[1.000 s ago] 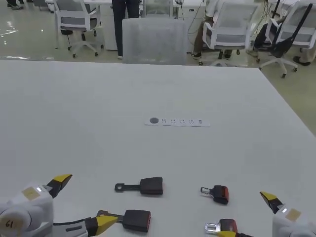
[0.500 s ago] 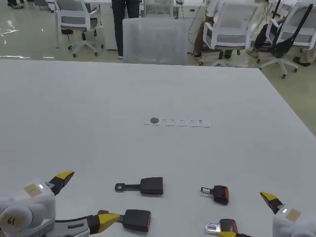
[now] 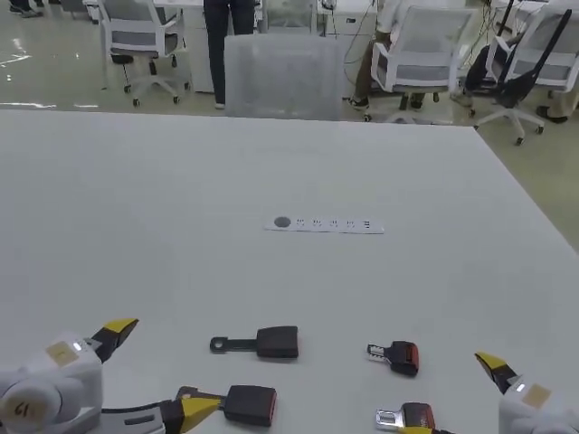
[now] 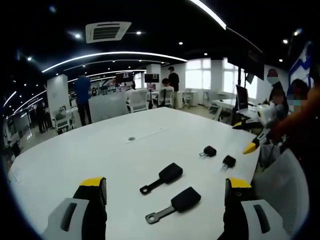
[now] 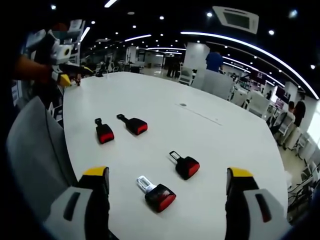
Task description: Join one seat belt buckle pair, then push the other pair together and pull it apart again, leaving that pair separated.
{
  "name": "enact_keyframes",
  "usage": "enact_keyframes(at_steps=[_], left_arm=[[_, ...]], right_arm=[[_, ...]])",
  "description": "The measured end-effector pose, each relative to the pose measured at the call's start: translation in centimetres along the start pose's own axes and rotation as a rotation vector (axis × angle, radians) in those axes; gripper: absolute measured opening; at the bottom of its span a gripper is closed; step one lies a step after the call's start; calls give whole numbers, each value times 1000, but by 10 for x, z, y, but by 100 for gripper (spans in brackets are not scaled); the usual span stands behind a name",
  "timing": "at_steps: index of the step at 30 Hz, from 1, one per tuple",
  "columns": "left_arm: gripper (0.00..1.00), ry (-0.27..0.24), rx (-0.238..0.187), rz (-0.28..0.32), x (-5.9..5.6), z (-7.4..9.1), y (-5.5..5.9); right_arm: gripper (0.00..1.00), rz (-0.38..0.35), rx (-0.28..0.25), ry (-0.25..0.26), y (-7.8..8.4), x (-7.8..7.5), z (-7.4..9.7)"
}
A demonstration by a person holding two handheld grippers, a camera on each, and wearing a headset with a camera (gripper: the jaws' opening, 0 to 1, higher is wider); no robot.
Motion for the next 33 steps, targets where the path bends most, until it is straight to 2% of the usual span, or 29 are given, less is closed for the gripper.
enact_keyframes(at_steps=[13,33], left_arm=[[100,-1,3,-5,1,-2,1],[100,11,22,-9,0,-3,6]], right_arm=[[98,7,9,-5,1,0,1],[96,25,39,-55,3,1,-1]])
Point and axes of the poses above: the centre of the closed fingertips' face, and the gripper's own axes: z roughly backward along the fingers, x roughly to its left, y roughly out of its underside, the point moved 10 cm from there along z, roughly backward along the fingers, and after that the axes turned 4 degrees about -y, right-handed, at the moved point
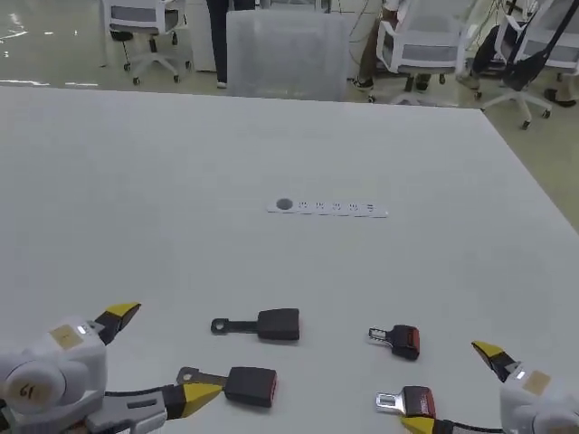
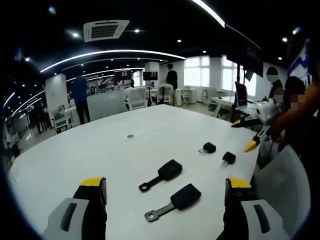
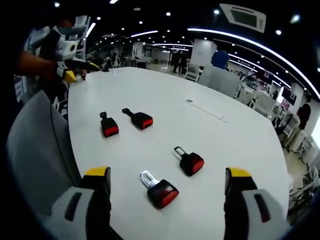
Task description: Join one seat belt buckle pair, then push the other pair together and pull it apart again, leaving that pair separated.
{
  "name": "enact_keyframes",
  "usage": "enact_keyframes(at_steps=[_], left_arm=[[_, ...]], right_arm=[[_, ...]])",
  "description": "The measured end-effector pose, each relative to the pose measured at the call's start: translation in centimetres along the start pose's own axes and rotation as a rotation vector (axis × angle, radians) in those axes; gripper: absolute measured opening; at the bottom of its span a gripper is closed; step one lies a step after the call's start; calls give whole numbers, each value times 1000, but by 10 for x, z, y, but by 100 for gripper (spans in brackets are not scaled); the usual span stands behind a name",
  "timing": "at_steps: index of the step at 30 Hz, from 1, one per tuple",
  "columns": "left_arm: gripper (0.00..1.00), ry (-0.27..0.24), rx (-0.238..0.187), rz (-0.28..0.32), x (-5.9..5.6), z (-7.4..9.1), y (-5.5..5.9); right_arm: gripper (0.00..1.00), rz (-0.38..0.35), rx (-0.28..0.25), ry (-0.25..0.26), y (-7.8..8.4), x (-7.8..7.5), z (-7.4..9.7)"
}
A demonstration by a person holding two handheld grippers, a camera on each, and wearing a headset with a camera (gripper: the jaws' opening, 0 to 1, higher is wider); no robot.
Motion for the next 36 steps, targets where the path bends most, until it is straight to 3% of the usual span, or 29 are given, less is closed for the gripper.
enact_keyframes(at_steps=[25,36], left_arm=[[100,11,5,-6,0,-3,-1],[100,68,50,-40,0,-13,7]], right_arm=[[94,11,26,-21,3,-3,-3],[92,9,56,-76,7,-5,-6]])
Point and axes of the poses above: the centre of the closed fingertips' face, and the gripper's own axes: z roughly backward along the fingers, x roughly to its left, y roughly out of its underside, the point moved 10 cm from there along z, roughly backward along the fingers, and after that the axes turned 4 degrees about -y, right-handed, at the moved point
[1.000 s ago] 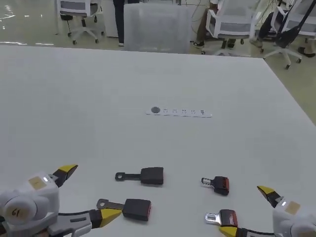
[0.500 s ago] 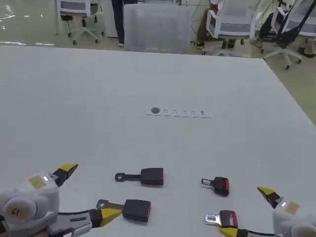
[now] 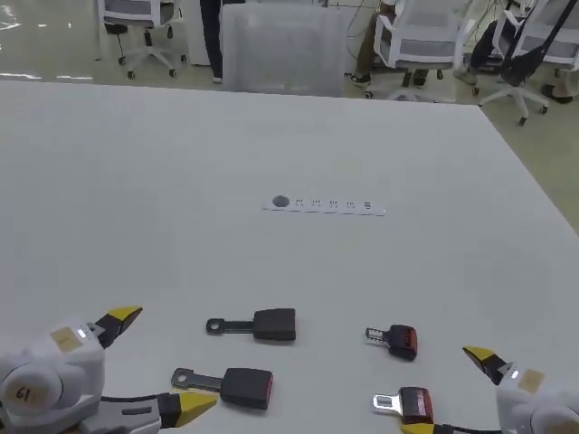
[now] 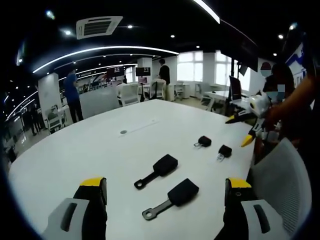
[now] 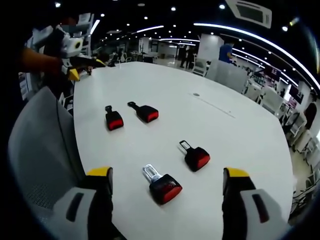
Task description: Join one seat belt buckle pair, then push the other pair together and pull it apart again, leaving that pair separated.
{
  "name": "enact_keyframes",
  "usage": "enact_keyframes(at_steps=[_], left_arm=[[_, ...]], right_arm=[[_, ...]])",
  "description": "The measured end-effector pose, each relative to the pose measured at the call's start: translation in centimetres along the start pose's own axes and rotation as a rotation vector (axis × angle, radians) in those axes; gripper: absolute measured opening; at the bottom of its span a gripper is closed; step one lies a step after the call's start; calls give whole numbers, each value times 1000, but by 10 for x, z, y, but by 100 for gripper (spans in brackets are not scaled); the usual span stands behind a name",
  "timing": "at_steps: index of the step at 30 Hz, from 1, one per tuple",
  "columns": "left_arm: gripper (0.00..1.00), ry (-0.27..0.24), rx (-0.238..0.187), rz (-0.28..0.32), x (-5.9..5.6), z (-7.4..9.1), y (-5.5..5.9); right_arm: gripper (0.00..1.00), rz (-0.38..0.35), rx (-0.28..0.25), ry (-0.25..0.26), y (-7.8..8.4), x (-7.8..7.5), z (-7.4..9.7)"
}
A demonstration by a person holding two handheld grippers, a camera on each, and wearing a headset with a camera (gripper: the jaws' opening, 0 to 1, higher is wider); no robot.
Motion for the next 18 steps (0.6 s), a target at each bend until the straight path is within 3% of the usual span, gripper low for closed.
enact_keyframes(at_steps=[5,13,18], left_arm=[[100,49,42,-57,-3,-10,2],[97,101,75,-70,-4,-24,6],[89,140,96,-88,-6,-33,10]], right_arm=[[89,23,45,-58,7,0,-4],[86,45,104,-135,14,-6,-10],[83,61,136,-169,17,-12,-16]])
Point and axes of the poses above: the centre of the closed fingertips' face, and the gripper's own axes: z roughly backward along the fingers, x roughly to its left, y roughly out of its underside, the point moved 10 cm from there along z, roughly backward along the fingers, and after that the axes turned 4 degrees about -y, right-handed, at the moved point
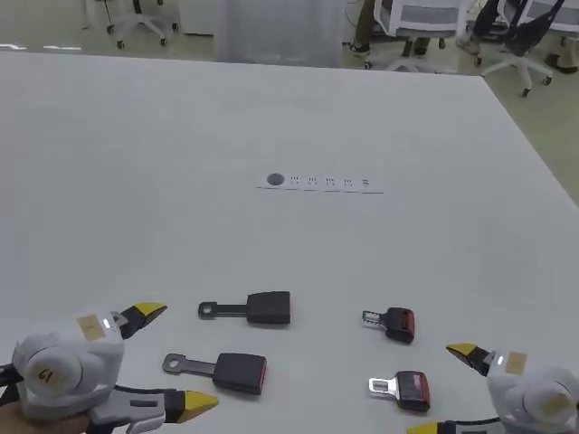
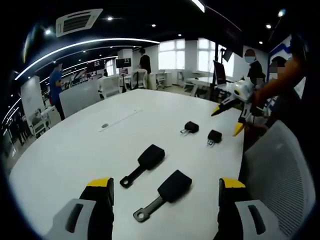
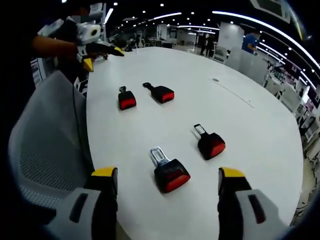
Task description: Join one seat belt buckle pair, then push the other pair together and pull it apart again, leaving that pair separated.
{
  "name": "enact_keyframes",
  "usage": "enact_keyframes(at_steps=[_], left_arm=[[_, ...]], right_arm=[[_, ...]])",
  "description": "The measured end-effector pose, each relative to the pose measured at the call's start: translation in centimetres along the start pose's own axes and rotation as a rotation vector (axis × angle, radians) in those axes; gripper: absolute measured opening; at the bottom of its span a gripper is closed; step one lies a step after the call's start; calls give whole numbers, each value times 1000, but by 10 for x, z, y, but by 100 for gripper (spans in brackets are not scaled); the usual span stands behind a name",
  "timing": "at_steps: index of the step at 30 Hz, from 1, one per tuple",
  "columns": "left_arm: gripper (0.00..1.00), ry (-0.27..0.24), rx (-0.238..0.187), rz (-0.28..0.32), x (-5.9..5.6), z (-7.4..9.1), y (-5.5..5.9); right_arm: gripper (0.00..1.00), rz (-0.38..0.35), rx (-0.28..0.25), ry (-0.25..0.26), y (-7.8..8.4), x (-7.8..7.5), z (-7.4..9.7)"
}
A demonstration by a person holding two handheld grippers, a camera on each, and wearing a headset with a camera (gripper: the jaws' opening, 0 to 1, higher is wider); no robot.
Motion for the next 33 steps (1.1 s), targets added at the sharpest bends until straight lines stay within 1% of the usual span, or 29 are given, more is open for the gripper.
enact_keyframes(at_steps=[5,9,12,14,15,17,18,19,20,24,27,28,29,30,31,32,33], left_arm=[[89,29,28,-9,0,-15,4],[88,58,48,-21,1,-27,8],[87,95,50,-47,-1,-35,8],[86,108,76,-75,0,-40,9],[86,120,86,-79,0,-44,9],[86,135,90,-85,2,-50,11],[85,142,101,-95,3,-53,11],[85,147,110,-105,4,-56,12],[84,165,119,-116,4,-59,12],[81,198,145,-157,5,-71,14],[76,239,168,-167,5,-81,20],[73,250,178,-162,5,-84,23],[70,256,200,-168,5,-88,27],[69,262,215,-181,5,-90,29],[69,282,229,-205,4,-93,32],[69,288,234,-218,3,-96,34],[68,290,244,-243,3,-99,36]], right_arm=[[83,4,26,-38,1,-8,-7],[82,1,29,-61,3,-13,-13],[82,1,44,-89,5,-15,-17],[81,-6,49,-112,6,-15,-19],[80,-3,54,-124,7,-16,-21],[80,11,66,-136,8,-17,-23],[80,16,74,-155,10,-17,-25],[80,15,76,-161,10,-17,-25],[79,16,79,-174,11,-18,-26],[75,46,93,-195,10,-22,-30],[74,54,108,-215,9,-24,-35],[74,59,112,-220,9,-25,-36],[73,60,120,-234,9,-25,-38],[72,60,123,-247,9,-26,-39],[70,63,130,-259,9,-26,-40],[69,68,136,-267,9,-26,-41],[68,86,143,-272,7,-27,-42]])
Point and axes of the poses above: the centre of the closed fingertips' face, and the gripper's own axes: z roughly backward along the fingers, x roughly to its left, y roughly out of its underside, the point moved 10 cm from there along z, roughly backward along the fingers, and after that the axes turned 4 degrees about -y, right-handed, at the moved point
